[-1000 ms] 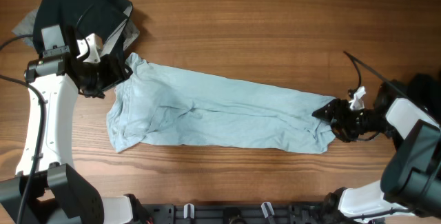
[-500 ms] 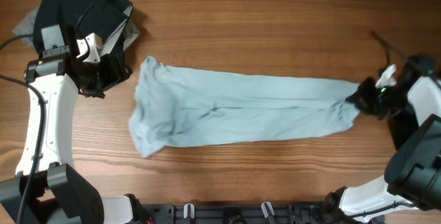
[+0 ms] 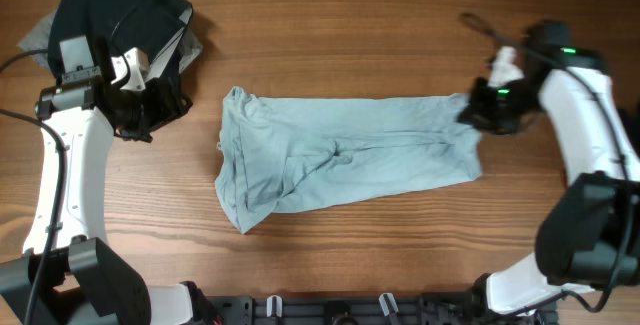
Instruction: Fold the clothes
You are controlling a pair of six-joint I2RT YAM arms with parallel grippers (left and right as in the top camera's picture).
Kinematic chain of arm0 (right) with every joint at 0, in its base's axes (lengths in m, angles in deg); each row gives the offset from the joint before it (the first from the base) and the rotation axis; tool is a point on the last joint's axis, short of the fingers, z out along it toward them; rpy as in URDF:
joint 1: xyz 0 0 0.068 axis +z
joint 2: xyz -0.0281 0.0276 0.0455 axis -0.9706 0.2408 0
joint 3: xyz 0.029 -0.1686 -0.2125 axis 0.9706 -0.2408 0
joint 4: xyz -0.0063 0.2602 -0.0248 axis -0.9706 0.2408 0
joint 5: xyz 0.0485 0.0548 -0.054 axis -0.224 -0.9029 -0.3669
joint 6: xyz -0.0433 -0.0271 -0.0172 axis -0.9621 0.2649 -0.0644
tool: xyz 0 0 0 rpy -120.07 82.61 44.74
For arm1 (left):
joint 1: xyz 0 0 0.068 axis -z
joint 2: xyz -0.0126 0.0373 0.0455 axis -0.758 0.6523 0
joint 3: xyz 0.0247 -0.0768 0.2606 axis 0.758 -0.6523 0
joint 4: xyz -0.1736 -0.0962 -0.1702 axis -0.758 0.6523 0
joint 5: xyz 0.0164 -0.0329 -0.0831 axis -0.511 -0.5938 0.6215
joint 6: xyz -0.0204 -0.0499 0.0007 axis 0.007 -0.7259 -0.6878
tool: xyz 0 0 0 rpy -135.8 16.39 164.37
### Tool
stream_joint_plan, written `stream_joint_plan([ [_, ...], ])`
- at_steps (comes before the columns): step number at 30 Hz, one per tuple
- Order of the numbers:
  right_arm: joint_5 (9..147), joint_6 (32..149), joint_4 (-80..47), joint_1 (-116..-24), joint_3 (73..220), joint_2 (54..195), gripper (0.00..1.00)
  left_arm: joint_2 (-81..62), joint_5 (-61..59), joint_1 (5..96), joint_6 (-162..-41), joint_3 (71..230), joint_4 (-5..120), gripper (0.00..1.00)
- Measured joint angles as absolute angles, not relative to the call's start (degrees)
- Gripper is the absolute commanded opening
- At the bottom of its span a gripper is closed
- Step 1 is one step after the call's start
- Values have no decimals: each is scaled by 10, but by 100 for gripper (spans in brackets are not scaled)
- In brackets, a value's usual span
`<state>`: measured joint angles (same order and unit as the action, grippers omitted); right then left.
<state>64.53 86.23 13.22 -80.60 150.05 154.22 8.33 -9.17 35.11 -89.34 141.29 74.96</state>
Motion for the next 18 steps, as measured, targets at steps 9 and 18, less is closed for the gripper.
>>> stream_joint_plan([
  [9, 697, 942, 94, -623, 1501, 1570, 4, 83, -92, 351, -893, 1413, 750, 66],
  [18, 662, 971, 56, -558, 1501, 1606, 55, 83, -92, 351, -893, 1413, 750, 69],
])
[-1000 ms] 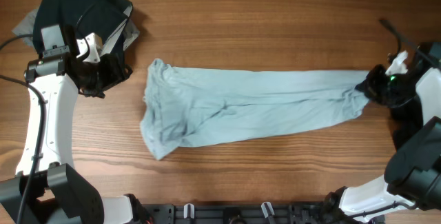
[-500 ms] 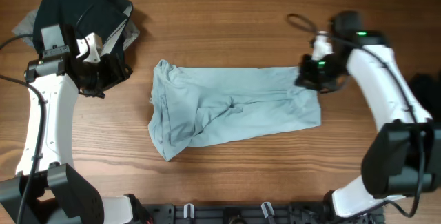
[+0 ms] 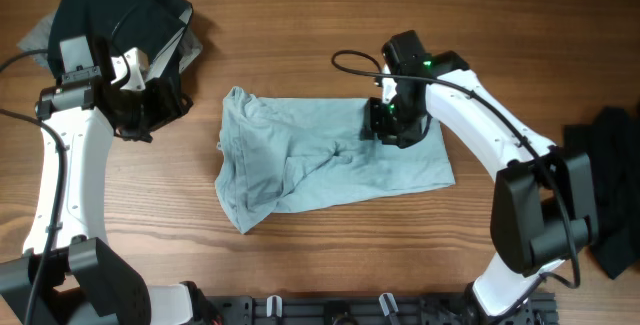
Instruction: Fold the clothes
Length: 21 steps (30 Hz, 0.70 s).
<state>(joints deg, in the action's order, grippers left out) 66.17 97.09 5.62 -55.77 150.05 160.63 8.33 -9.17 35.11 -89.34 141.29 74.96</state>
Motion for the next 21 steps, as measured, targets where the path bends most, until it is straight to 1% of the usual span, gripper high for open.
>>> stream_joint_plan([
  [3, 609, 949, 29, -560, 1501, 1606, 55, 83, -92, 351, -893, 1413, 750, 68],
  [5, 602, 942, 27, -574, 1501, 1604, 55, 83, -92, 351, -893, 1413, 750, 64],
  [6, 604, 942, 28, -585, 1501, 1601, 44, 83, -92, 351, -893, 1413, 750, 63],
  [7, 610, 942, 30, -601, 1501, 1596, 25, 83, -92, 351, -893, 1413, 750, 64],
  [9, 625, 944, 33, -621, 1501, 1590, 11, 83, -92, 351, -893, 1413, 753, 65],
  [10, 639, 945, 34, -633, 1501, 1589, 8, 83, -92, 351, -893, 1413, 754, 67],
  [12, 657, 947, 33, -641, 1496, 1589, 8, 83, -92, 353, -893, 1411, 754, 73],
  [14, 664, 951, 33, -636, 1484, 1589, 6, 83, -92, 358, -893, 1402, 753, 83],
  [15, 667, 952, 34, -627, 1475, 1589, 4, 83, -92, 364, -893, 1391, 753, 91],
  [16, 668, 953, 34, -620, 1469, 1589, 4, 83, -92, 372, -892, 1378, 751, 97],
  [17, 668, 956, 35, -611, 1461, 1589, 4, 83, -92, 382, -888, 1364, 747, 100],
  [21, 668, 963, 14, -604, 1454, 1589, 4, 83, -92, 433, -886, 1278, 680, 100],
])
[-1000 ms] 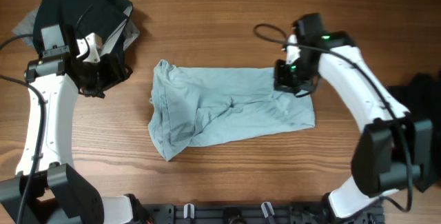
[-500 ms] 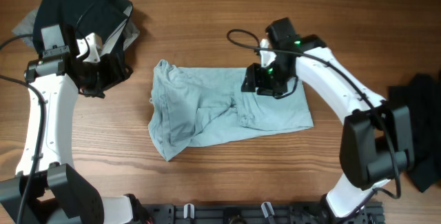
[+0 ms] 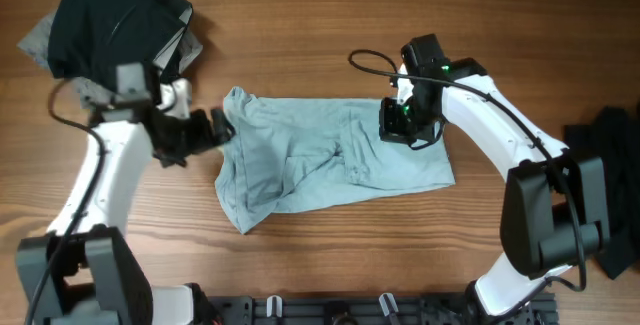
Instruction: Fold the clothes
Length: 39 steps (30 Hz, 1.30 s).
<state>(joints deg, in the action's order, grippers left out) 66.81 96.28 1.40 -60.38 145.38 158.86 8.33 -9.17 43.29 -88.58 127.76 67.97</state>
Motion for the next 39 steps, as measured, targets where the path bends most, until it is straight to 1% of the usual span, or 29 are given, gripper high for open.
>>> stream_joint_plan([
  [4, 668, 967, 1, -616, 1454, 1583, 5, 107, -91, 462, -885, 1213, 638, 99],
  [7, 668, 967, -1, -616, 1454, 1573, 5, 142, -86, 474, -884, 1202, 613, 97],
  [10, 668, 967, -1, -616, 1454, 1572, 5, 161, -80, 490, -885, 1212, 588, 94],
  [12, 668, 967, -1, -616, 1454, 1572, 4, 175, -73, 502, -885, 1221, 564, 88],
  [14, 668, 967, -2, -616, 1454, 1572, 5, 191, -64, 518, -884, 1232, 542, 73],
  [16, 668, 967, -1, -616, 1454, 1572, 5, 204, -61, 534, -881, 1237, 530, 55],
  [17, 668, 967, -2, -616, 1454, 1572, 5, 207, -59, 536, -884, 1241, 532, 50],
  [18, 668, 967, -1, -616, 1454, 1572, 5, 211, -58, 540, -879, 1241, 530, 39],
  [19, 668, 967, -2, -616, 1454, 1572, 5, 215, -57, 542, -880, 1240, 529, 22],
  [20, 668, 967, -1, -616, 1454, 1572, 5, 217, -61, 543, -878, 1240, 530, 12],
  [21, 668, 967, -2, -616, 1454, 1572, 5, 218, -60, 541, -883, 1239, 532, 5],
  [23, 668, 967, -1, -616, 1454, 1572, 5, 224, -60, 536, -882, 1238, 550, 4],
  [26, 668, 967, -2, -616, 1454, 1572, 5, 232, -58, 521, -884, 1261, 631, 4],
  [27, 668, 967, -1, -616, 1454, 1572, 5, 240, -76, 510, -885, 1278, 701, 4],
  [29, 668, 967, -1, -616, 1454, 1572, 5, 253, -123, 483, -886, 1306, 796, 4],
  [30, 668, 967, -2, -616, 1454, 1572, 5, 261, -165, 458, -889, 1338, 851, 4],
  [31, 668, 967, -1, -617, 1454, 1572, 5, 264, -181, 449, -891, 1358, 881, 4],
  [33, 668, 967, -2, -622, 1454, 1572, 5, 267, -212, 427, -894, 1455, 972, 4],
  [36, 668, 967, -1, -639, 1454, 1572, 5, 264, -233, 418, -896, 1615, 1027, 4],
  [39, 668, 967, 0, -666, 1454, 1572, 5, 252, -223, 453, -896, 1705, 1037, 4],
])
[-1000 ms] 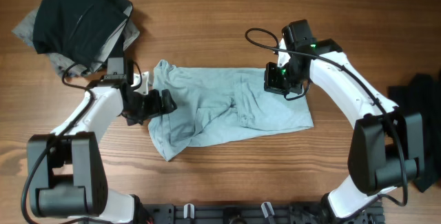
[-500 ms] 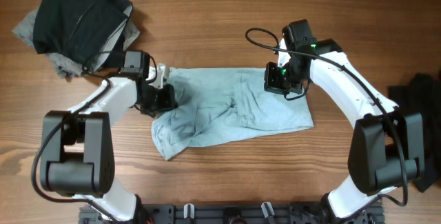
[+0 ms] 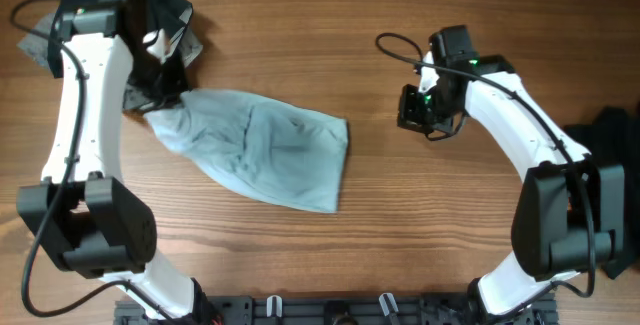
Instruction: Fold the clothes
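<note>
A light blue-grey garment (image 3: pixel 262 153) lies bunched on the wooden table, left of centre. It tapers up-left to my left gripper (image 3: pixel 152 103), which looks shut on that narrow end, right beside the dark pile. My right gripper (image 3: pixel 419 111) hovers over bare wood well to the right of the garment, touching no cloth, and seems open. The fingers of both are hard to make out from overhead.
A pile of dark clothes (image 3: pixel 120 10) with a grey piece under it fills the back left corner. Another dark garment (image 3: pixel 612 150) lies at the right edge. The right arm's cable (image 3: pixel 395 45) loops over the table behind the gripper.
The left gripper went from the garment's left edge up toward the dark pile, and the garment now trails from it, shifted left and slanted. The right gripper is off the cloth, slightly farther right.
First the garment lay stretched out, my right gripper at its right end and the left by the dark pile. Then the right end lay folded over toward the middle. Later the left gripper reached the garment's left edge. Now the garment hangs from it, drawn leftward.
</note>
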You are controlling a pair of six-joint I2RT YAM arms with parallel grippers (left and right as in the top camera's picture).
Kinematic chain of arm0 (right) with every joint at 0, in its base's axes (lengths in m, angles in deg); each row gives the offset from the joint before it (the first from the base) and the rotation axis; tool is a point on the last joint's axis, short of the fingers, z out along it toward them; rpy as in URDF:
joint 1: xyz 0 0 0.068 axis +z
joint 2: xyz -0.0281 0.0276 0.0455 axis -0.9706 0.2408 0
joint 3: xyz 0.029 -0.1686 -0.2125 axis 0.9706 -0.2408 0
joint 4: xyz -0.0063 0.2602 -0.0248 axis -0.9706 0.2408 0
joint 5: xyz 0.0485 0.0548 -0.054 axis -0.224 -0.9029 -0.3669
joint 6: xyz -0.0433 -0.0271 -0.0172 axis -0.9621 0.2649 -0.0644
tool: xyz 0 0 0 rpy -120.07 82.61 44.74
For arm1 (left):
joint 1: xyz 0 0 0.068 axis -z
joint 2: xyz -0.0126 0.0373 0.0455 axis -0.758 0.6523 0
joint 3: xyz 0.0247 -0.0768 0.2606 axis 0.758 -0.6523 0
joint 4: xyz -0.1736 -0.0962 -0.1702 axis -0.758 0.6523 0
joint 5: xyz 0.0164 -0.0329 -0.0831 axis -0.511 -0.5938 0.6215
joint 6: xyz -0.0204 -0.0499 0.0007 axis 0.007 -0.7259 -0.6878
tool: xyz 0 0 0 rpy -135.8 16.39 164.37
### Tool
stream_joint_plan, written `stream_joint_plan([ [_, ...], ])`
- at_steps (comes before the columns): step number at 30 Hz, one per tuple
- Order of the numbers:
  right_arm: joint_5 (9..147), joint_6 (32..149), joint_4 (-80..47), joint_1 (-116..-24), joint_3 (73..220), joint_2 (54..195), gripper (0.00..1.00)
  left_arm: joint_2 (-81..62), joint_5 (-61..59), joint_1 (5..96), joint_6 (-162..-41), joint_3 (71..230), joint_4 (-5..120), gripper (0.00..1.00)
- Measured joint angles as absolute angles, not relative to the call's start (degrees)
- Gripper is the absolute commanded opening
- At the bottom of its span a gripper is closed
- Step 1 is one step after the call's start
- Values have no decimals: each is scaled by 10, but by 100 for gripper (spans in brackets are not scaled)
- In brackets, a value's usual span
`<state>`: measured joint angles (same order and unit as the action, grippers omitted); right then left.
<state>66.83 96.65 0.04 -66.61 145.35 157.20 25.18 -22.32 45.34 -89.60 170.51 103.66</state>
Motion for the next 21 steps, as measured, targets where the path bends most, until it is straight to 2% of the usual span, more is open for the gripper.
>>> stream_joint_plan([
  [11, 668, 964, 14, -694, 1454, 1572, 6, 251, -191, 712, -974, 1662, 974, 14],
  [12, 668, 964, 14, -694, 1454, 1572, 6, 251, -192, 728, -982, 1655, 971, 17],
  [14, 668, 964, 14, -694, 1454, 1572, 9, 251, -192, 763, -995, 1640, 964, 38],
  [15, 668, 964, 14, -694, 1454, 1572, 10, 251, -194, 782, -1008, 1631, 961, 45],
  [16, 668, 962, 14, -694, 1454, 1572, 11, 251, -198, 803, -1021, 1623, 959, 42],
  [17, 668, 962, 14, -694, 1454, 1572, 11, 251, -198, 814, -1027, 1619, 959, 30],
  [18, 668, 962, 14, -694, 1454, 1572, 13, 251, -202, 824, -1033, 1617, 958, 25],
  [19, 668, 961, 14, -694, 1454, 1572, 14, 251, -207, 829, -1040, 1617, 957, 27],
  [20, 668, 959, 14, -694, 1454, 1572, 14, 251, -216, 832, -1038, 1617, 964, 43],
  [21, 668, 955, 15, -694, 1454, 1572, 15, 251, -227, 831, -1041, 1620, 980, 64],
])
